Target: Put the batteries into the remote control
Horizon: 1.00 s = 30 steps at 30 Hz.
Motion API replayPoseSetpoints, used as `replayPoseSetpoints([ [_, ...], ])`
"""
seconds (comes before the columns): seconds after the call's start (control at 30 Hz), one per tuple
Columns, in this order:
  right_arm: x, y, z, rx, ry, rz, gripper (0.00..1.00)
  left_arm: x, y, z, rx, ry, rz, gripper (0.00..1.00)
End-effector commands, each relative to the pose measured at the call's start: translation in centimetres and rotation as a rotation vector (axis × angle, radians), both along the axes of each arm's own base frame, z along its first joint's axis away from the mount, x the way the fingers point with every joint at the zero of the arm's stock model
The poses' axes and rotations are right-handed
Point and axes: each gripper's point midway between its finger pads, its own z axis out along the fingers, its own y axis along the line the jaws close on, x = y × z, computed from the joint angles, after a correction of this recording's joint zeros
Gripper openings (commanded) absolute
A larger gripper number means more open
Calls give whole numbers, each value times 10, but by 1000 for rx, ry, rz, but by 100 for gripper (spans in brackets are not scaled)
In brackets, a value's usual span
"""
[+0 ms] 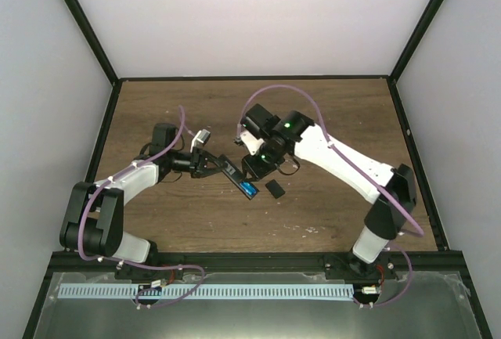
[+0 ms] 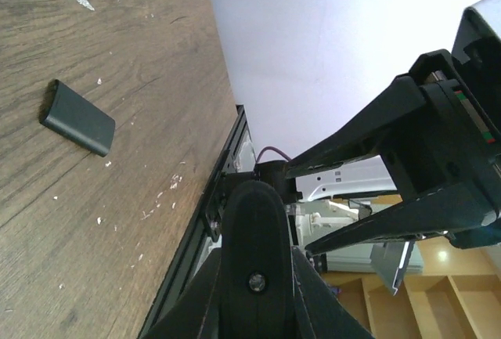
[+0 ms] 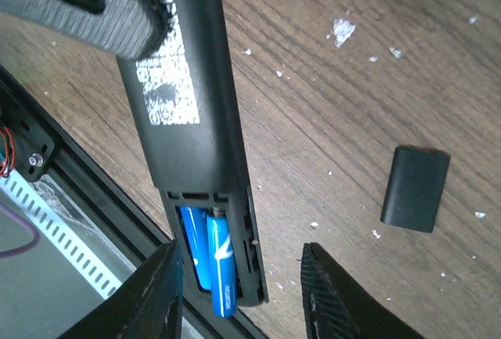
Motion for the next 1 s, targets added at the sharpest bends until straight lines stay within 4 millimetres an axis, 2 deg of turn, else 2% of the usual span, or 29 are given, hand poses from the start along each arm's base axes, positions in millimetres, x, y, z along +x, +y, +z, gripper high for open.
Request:
replayPoseSetpoints([
  [0.0,16,-1,26,138,-130,-73,38,-1,-2,16,-35,-36,-35,0],
  [0.13,39,-16,47,337,-173,-208,49,0,-3,20,-43,-28,-39,0],
  [0.23,43,-28,58,487,-159,-275,56,3,-3,25,-50,-29,-37,0],
  [0.37,35,-30,57,599,-97,-294,63,8,-4,34,-64,-39,-38,0],
  [0.57,20,-20,53,709,8,-281,71,11,-6,47,-75,-49,-42,0],
  [0.83,8,-17,40,734,131,-299,73,11,-6,54,-81,-53,-45,0],
  [0.97,-3,-12,41,774,206,-264,72,11,-6,56,-82,-54,-44,0],
])
